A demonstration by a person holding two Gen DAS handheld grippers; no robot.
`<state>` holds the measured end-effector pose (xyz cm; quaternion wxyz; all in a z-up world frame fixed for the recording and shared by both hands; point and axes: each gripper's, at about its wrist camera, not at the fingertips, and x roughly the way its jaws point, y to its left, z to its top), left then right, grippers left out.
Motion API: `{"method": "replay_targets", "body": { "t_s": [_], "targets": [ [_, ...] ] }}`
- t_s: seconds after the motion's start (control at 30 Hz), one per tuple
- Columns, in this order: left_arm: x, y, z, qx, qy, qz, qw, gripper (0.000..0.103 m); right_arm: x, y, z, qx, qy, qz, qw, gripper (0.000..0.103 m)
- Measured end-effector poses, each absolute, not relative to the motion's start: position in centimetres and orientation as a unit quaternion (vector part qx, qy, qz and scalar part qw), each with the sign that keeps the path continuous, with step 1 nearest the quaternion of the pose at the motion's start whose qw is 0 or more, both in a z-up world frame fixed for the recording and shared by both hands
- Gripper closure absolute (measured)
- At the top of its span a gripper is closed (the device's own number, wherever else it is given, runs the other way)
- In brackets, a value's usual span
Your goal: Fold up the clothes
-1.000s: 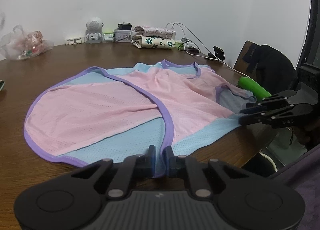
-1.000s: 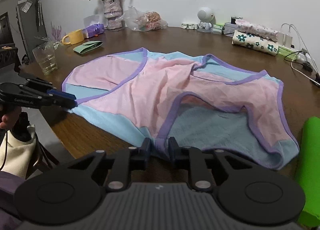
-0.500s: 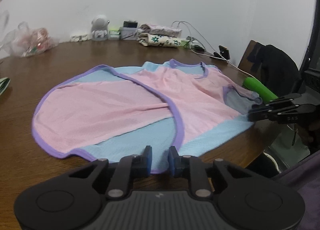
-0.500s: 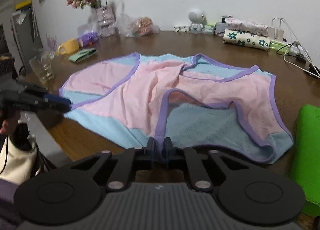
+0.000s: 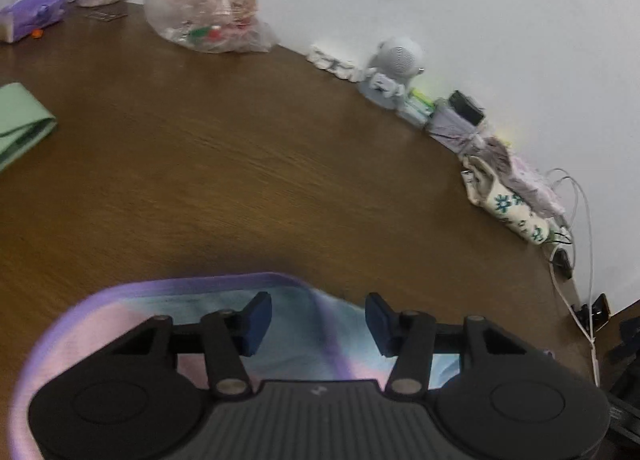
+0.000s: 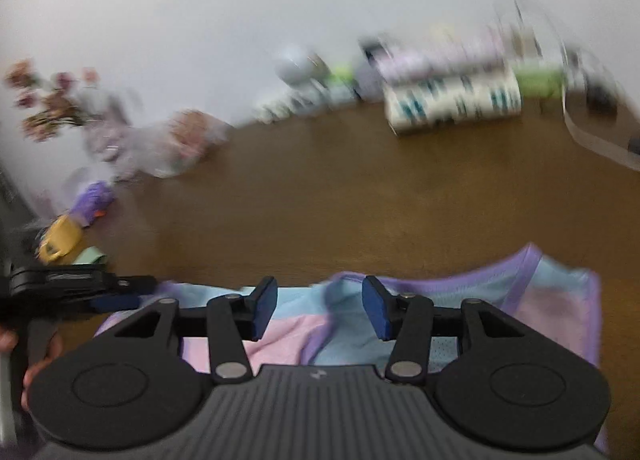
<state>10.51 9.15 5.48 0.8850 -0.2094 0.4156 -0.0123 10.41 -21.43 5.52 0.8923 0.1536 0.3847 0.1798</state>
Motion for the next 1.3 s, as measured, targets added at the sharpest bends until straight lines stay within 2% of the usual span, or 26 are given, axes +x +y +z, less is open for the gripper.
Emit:
{"method": "replay_targets", "body": {
  "t_s": [0.07,0.1,0.23,0.27,0.3,0.37,0.47,0.57,0.6,0.63,1.03,1.13,1.2,1.23,1.3],
  "targets": [
    [10.5,8.4,5.1,-0.199,0.42,-0.012,0.885,0.055,11.7,-21.2,4.0,0.173,0.406,0.173,0.88,0.063],
    [10.6,8.1,5.0,-0.193,0.42,-0.008,0.886,0.06,11.7,-21.1,3.5,0.178,0.406,0.175,0.879,0.064],
    [10.7,8.1,4.3,-0.204,0.419,0.003,0.885,0.066,11.9,-20.9,2.6,0.19,0.388,0.18,0.884,0.071],
    [10.9,8.2,4.1,-0.21,0.418,0.004,0.884,0.071,12.0,-20.9,2.5,0.189,0.385,0.18,0.886,0.071],
    [11.0,8.3,4.0,-0.215,0.417,0.005,0.883,0.081,12.1,-20.9,2.4,0.187,0.382,0.179,0.887,0.075],
    [11.1,8.4,3.7,-0.224,0.416,-0.004,0.882,0.091,12.3,-21.0,2.2,0.196,0.382,0.186,0.884,0.082],
    [11.2,8.4,3.3,-0.234,0.412,-0.014,0.88,0.1,12.2,-21.2,2.0,0.205,0.373,0.187,0.885,0.084],
    [10.9,8.6,3.0,-0.245,0.397,-0.009,0.884,0.102,12.1,-21.4,1.9,0.211,0.368,0.185,0.886,0.093],
    [10.7,8.8,3.0,-0.252,0.392,-0.007,0.885,0.103,12.1,-21.5,1.9,0.214,0.367,0.184,0.887,0.1],
    [10.6,9.0,3.0,-0.257,0.387,-0.004,0.885,0.103,12.1,-21.5,1.9,0.211,0.363,0.183,0.889,0.101],
    [10.2,10.4,2.7,-0.278,0.371,0.022,0.886,0.101,11.6,-21.9,2.1,0.195,0.349,0.135,0.907,0.099],
    [9.8,10.3,3.2,-0.271,0.371,0.016,0.888,0.091,10.8,-21.5,3.0,0.174,0.346,0.117,0.915,0.088],
    [9.1,10.2,4.0,-0.264,0.371,0.001,0.89,0.086,9.6,-21.2,4.2,0.161,0.337,0.119,0.92,0.072],
    [8.5,10.1,4.5,-0.257,0.372,-0.01,0.892,0.083,8.8,-21.2,5.0,0.156,0.327,0.125,0.924,0.07],
    [6.5,9.7,5.8,-0.227,0.369,-0.047,0.9,0.072,6.7,-21.3,6.8,0.147,0.306,0.141,0.93,0.066]
  ]
}}
